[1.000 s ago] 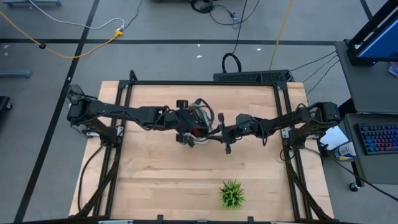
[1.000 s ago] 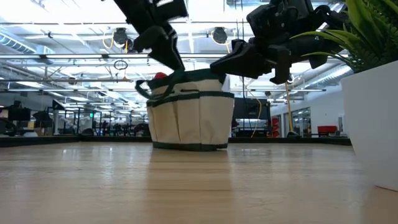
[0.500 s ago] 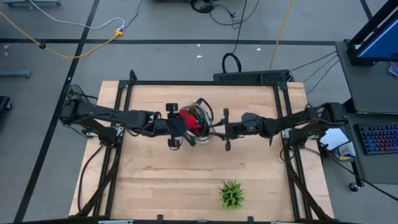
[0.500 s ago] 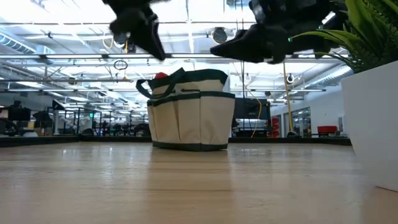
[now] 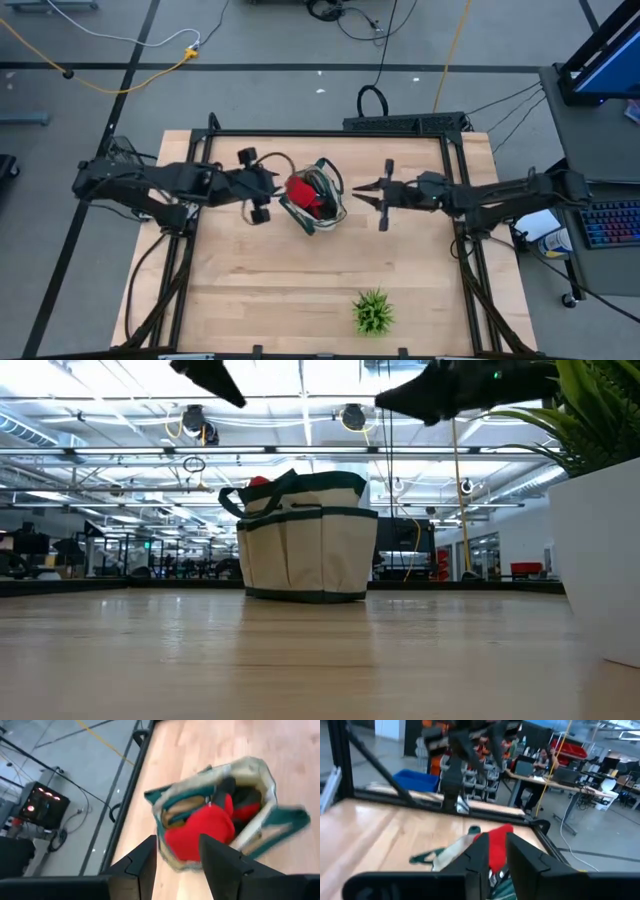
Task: Pick & Place Garden tools in Gardening bag
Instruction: Return to Home Position
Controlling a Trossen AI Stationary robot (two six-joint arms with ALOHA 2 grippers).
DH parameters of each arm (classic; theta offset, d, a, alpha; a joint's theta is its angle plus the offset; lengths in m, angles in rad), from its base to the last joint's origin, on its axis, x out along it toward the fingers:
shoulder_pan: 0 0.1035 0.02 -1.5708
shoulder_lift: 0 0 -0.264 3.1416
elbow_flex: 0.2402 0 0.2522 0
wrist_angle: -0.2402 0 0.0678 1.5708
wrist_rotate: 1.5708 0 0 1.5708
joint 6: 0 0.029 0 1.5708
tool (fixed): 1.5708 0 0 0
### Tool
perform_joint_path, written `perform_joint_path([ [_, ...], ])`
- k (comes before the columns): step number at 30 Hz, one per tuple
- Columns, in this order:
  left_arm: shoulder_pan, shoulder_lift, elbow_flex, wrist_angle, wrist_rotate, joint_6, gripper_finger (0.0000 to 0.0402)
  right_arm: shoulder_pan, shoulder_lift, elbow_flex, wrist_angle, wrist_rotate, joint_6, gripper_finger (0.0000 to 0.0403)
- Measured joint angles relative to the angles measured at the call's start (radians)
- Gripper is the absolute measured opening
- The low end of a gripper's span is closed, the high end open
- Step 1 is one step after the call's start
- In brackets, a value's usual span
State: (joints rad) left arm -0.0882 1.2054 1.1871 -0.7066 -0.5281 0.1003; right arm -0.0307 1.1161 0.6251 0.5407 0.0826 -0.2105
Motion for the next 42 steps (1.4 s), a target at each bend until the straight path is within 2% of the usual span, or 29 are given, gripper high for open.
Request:
perform_joint_path([
  [11,-0.008,-0.143,-0.002,-0.054,-0.032,0.05,0.0152,0.0,-0.25,-0.146,-0.033,0.0,0.103,0.0004],
  [17,-0.006,-0.235,-0.002,-0.084,-0.031,0.079,0.0152,0.0,-0.366,-0.227,-0.022,-0.001,0.142,0.0003],
  [23,-0.007,-0.36,-0.022,-0.136,-0.023,0.044,0.0152,0.0,-0.477,-0.295,-0.029,-0.001,0.149,0.0001],
  [31,-0.006,-0.583,-0.199,-0.138,-0.023,-0.035,0.0152,0.0,-0.548,-0.348,-0.028,-0.005,0.148,0.0002],
  [42,-0.006,-0.904,-0.571,0.126,-0.022,-0.021,0.0152,0.0,-0.59,-0.357,-0.041,-0.005,0.176,0.0002],
])
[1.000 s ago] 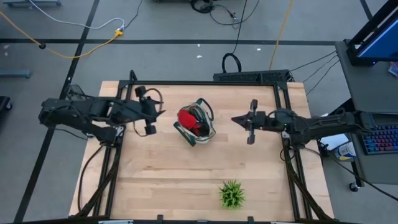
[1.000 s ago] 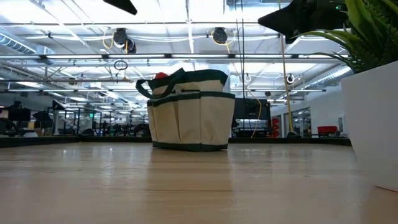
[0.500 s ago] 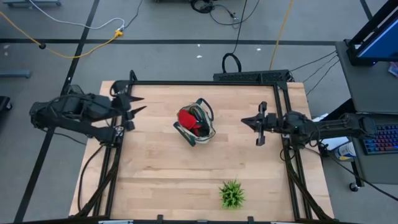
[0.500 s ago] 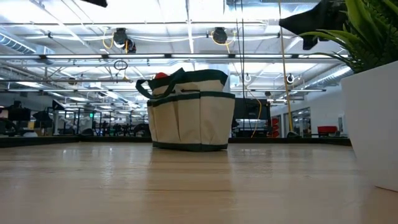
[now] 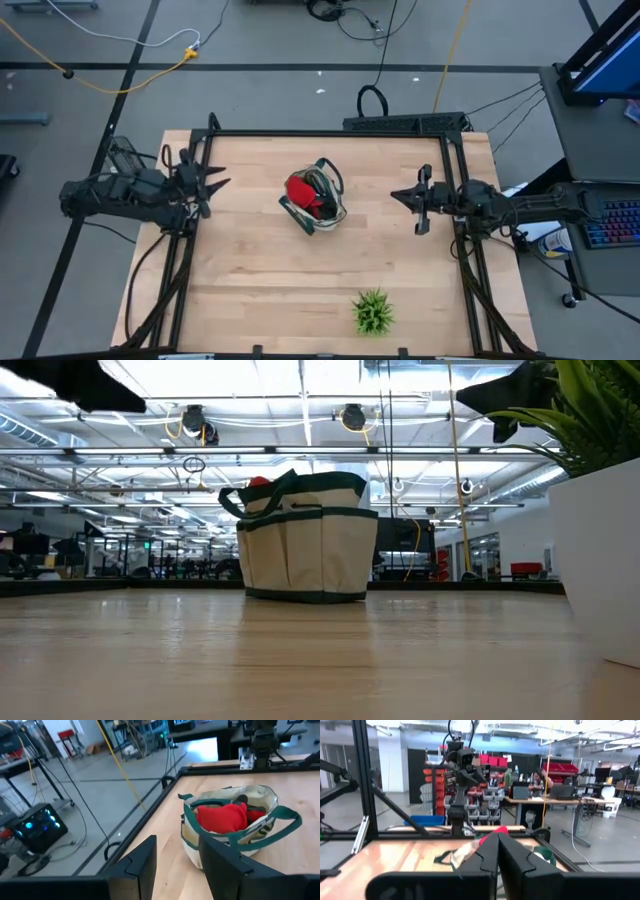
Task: Pick & Place Garden tools in Gardening bag
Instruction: Return to Home Position
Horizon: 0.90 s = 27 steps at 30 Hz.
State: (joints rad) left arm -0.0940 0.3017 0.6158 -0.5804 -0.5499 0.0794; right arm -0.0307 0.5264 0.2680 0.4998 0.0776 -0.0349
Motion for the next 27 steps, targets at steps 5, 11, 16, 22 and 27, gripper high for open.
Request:
perform_joint_path([
  [5,-0.001,-0.117,-0.107,0.087,0.008,0.033,0.0152,0.0,-0.018,0.0,-0.071,0.0,0.008,0.0001],
  [11,-0.001,-0.251,-0.204,0.152,0.047,0.046,0.0152,0.0,-0.045,0.0,-0.093,-0.003,0.044,0.0001],
  [16,-0.001,-0.296,-0.268,0.216,0.097,0.054,0.0152,0.0,-0.08,-0.023,-0.108,-0.004,0.046,0.0001],
  [22,-0.001,-0.289,-0.316,0.275,0.157,0.055,0.0152,0.0,-0.159,-0.087,-0.091,-0.004,0.05,0.0001],
  [27,-0.001,-0.288,-0.399,0.419,0.231,0.087,0.0152,0.0,-0.229,-0.146,-0.059,-0.004,0.041,0.0001],
])
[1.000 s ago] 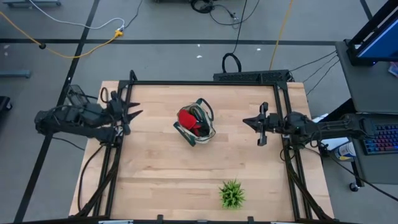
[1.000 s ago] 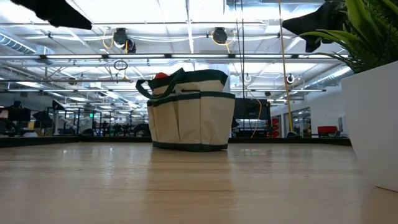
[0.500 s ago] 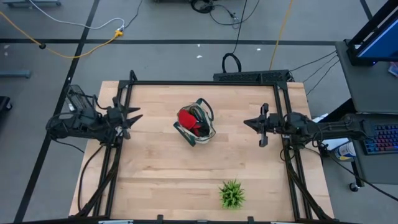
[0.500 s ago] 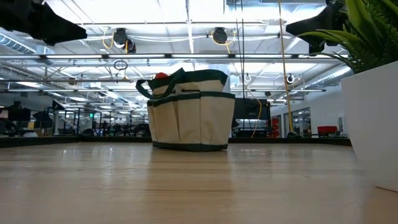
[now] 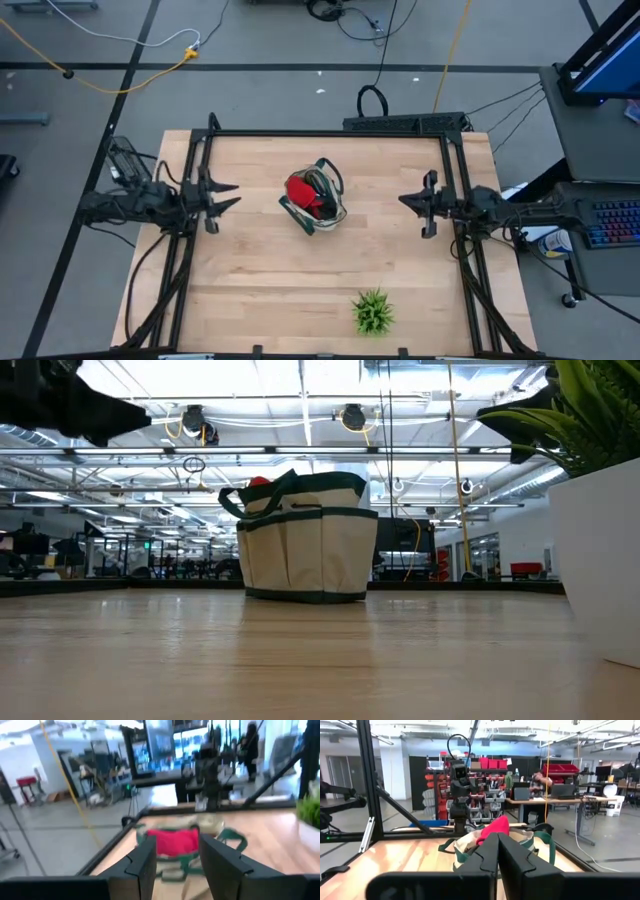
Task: Pick & Place Garden tools in Gardening bag
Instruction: Return to Home Position
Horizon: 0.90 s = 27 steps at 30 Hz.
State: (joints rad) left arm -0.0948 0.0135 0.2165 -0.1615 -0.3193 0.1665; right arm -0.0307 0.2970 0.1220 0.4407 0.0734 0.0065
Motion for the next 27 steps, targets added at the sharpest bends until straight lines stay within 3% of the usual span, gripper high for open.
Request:
perform_joint_path([
  [11,0.0,-0.001,-0.205,0.298,0.006,-0.007,0.0152,0.0,-0.087,-0.05,-0.02,0.0,-0.011,0.0002],
  [27,0.0,0.0,-0.203,0.219,0.008,-0.077,0.0152,0.0,-0.092,-0.052,-0.092,-0.079,-0.018,0.0003],
])
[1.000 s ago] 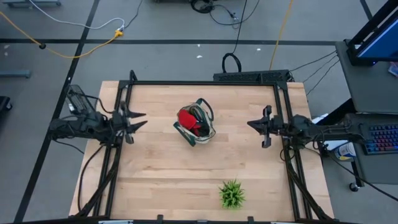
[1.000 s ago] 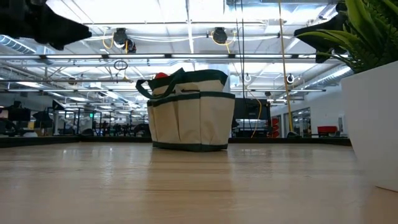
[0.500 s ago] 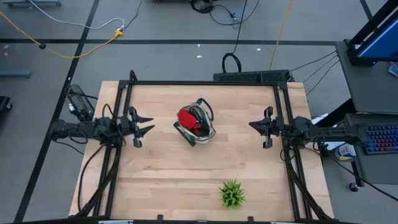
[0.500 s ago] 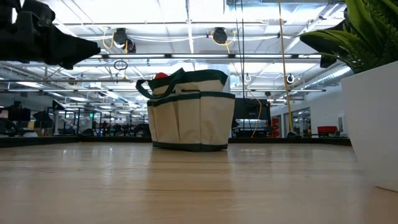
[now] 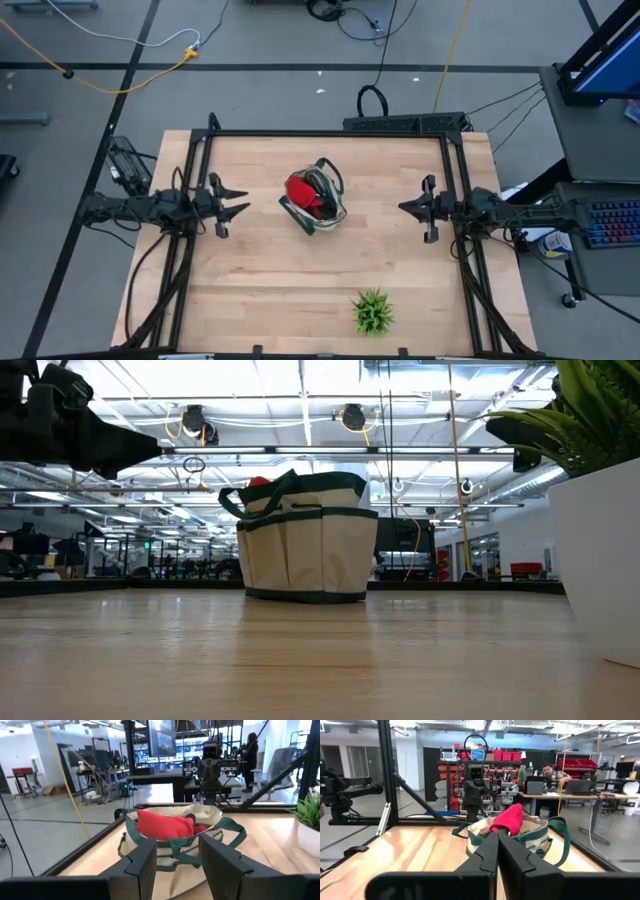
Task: Pick & Place Garden tools in Gardening bag
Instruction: Return to Home Position
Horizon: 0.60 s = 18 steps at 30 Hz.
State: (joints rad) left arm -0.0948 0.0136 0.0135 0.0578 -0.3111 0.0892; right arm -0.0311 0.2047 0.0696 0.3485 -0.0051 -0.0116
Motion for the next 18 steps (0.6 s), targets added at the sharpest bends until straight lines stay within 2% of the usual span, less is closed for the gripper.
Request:
perform_joint_path([
  [18,0.0,0.006,0.0,-0.007,-0.001,-0.046,0.0152,0.0,0.0,-0.002,-0.144,0.0,0.075,0.0004],
])
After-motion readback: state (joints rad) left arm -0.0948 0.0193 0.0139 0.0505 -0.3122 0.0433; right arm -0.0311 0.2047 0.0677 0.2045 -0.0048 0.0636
